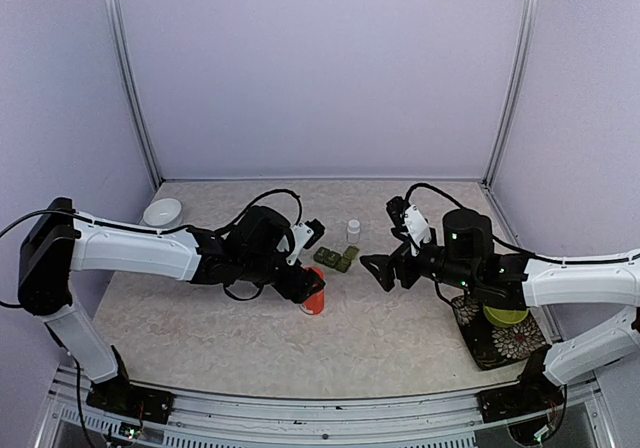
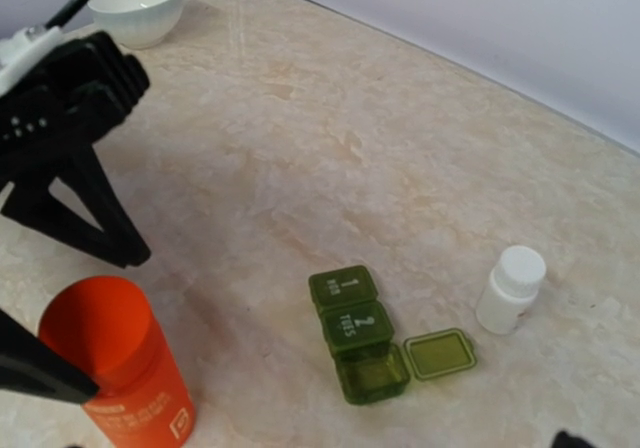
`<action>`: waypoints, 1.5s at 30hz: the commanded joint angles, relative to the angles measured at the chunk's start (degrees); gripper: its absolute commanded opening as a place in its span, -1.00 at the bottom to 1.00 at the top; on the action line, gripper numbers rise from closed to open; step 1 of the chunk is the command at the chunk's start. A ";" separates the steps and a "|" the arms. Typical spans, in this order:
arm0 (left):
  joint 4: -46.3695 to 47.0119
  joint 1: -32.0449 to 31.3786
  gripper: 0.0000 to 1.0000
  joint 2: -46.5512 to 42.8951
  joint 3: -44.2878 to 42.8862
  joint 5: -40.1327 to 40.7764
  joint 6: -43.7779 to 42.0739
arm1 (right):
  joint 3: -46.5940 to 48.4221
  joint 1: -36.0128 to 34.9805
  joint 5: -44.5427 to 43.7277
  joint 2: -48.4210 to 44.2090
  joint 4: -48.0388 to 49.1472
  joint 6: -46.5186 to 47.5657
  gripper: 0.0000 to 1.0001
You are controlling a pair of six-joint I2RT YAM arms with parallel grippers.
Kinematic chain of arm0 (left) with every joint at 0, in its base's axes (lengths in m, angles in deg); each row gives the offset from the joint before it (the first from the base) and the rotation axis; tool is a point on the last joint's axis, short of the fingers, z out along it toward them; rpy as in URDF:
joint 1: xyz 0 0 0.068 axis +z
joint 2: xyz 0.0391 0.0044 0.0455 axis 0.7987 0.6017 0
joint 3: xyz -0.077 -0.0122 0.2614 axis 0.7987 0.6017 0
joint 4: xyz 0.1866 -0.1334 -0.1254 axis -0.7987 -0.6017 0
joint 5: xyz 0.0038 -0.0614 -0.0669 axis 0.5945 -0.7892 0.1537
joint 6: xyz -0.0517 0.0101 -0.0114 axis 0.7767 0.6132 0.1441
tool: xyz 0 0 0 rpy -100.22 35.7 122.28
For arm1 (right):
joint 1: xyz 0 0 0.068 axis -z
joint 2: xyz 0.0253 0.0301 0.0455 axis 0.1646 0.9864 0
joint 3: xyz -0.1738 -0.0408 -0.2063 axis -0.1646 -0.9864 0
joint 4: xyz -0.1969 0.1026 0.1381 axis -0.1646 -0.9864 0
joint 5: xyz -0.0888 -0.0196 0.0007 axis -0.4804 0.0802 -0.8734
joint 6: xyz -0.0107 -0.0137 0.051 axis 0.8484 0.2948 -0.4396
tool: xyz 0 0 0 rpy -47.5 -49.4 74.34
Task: Sort the pills into containers
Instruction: Pick up the pill bottle from the center of the board, then pass from the left arm to the right
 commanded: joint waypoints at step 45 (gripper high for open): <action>13.90 -5.19 -0.08 -20.51 -0.54 -25.43 4.41 | -3.97 1.38 53.58 12.66 46.87 -14.38 0.78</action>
